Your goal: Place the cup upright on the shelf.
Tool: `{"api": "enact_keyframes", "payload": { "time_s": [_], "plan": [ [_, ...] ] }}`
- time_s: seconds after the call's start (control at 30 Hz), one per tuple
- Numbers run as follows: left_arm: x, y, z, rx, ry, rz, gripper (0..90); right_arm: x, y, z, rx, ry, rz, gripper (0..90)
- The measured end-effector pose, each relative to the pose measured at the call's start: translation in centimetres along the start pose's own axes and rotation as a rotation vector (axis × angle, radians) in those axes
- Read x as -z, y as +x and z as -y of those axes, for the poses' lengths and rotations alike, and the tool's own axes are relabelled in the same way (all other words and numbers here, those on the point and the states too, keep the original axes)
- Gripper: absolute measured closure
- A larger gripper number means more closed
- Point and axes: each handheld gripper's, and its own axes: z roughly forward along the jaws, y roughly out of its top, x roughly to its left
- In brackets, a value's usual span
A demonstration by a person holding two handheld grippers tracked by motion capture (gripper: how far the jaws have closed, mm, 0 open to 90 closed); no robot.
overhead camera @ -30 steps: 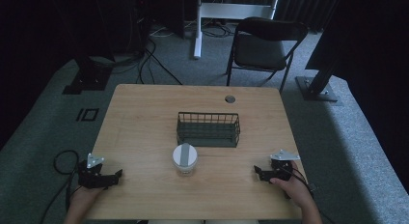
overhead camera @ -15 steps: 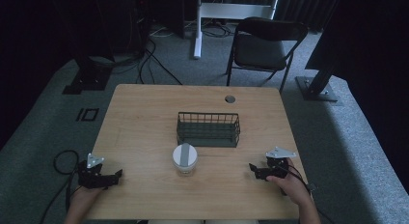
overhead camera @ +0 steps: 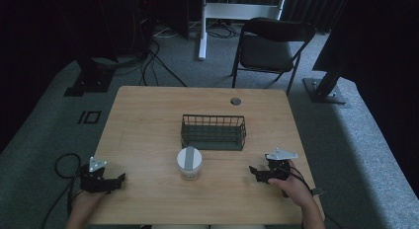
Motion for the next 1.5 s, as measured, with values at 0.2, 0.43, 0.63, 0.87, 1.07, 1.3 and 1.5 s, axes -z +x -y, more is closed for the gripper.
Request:
{"api": "enact_keyframes", "payload": {
  "time_s": [0.2,0.43,0.63,0.87,1.07,1.3,1.5],
  "plan": [
    [0.0,0.0,0.0,0.000,0.000,0.000,0.1,-0.4,0.7,-0.6,0.007,-0.010,-0.014,14.2],
    [0.0,0.0,0.0,0.000,0.000,0.000,0.1,-0.9,1.8,-1.2,0.022,-0.026,-0.060,14.5],
    [0.0,0.0,0.0,0.001,0.000,-0.002,0.1,-1.4,2.7,-1.6,0.046,-0.030,-0.092,14.5],
    [0.0,0.0,0.0,0.001,0.000,-0.002,0.1,-2.1,3.7,-1.8,0.061,-0.032,-0.120,14.5],
    [0.0,0.0,0.0,0.001,0.000,-0.002,0.1,-2.6,4.6,-2.1,0.069,-0.032,-0.138,14.5],
    [0.0,0.0,0.0,0.001,0.000,-0.001,0.1,-3.3,5.8,-2.3,0.085,-0.032,-0.183,14.5],
    [0.0,0.0,0.0,0.002,0.000,-0.001,0.1,-3.8,6.8,-2.7,0.103,-0.039,-0.205,14.5]
  ]
}}
